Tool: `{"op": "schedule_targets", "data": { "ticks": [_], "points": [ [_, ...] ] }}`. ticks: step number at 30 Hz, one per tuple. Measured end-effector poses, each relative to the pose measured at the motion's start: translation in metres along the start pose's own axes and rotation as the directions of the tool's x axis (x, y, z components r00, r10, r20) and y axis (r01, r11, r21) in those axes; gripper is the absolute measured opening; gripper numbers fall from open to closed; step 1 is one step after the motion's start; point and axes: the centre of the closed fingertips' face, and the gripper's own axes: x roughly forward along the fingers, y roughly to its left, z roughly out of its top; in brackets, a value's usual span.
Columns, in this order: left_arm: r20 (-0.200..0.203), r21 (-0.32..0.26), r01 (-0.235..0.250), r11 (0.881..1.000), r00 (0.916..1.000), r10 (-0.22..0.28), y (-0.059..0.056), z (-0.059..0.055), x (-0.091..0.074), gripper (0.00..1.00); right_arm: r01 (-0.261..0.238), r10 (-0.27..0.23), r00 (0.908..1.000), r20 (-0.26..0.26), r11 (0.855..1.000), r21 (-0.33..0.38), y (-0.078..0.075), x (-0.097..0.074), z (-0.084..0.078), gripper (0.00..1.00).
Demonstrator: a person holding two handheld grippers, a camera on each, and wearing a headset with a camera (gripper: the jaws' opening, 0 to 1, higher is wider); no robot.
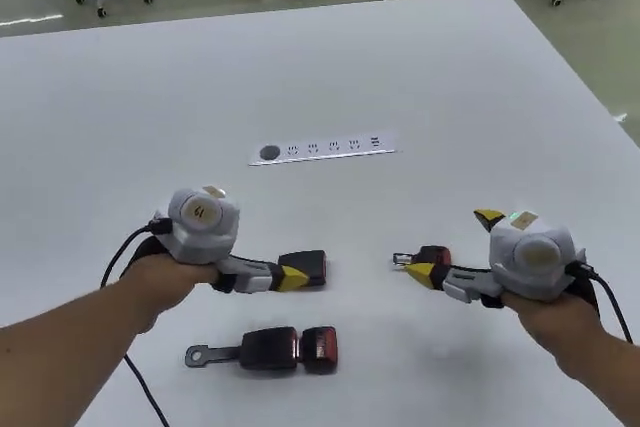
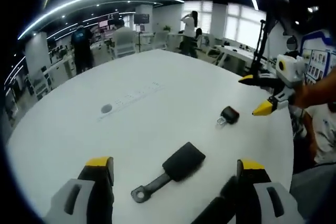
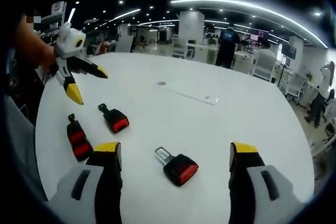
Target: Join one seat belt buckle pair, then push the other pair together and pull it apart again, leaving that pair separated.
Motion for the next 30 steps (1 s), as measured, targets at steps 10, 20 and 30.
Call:
{"op": "schedule_targets", "data": {
  "ticks": [10,20,30],
  "points": [
    [0.194,-0.108,-0.002,0.994,0.9807,0.023,-0.01,-0.011,-0.054,1.0,-0.001,0.0,0.9989,0.047,1.0,0.021,0.033,-0.028,0.008,1.0],
    [0.184,-0.126,-0.051,0.991,0.9801,0.074,-0.007,-0.055,-0.102,1.0,0.031,-0.033,0.9967,0.074,0.999,0.022,0.061,-0.075,0.006,1.0],
    [0.237,-0.101,-0.057,0.993,0.9681,0.08,-0.022,-0.055,-0.14,1.0,0.041,-0.042,0.9953,0.087,0.999,0.009,0.073,-0.097,0.006,1.0]
  ]
}}
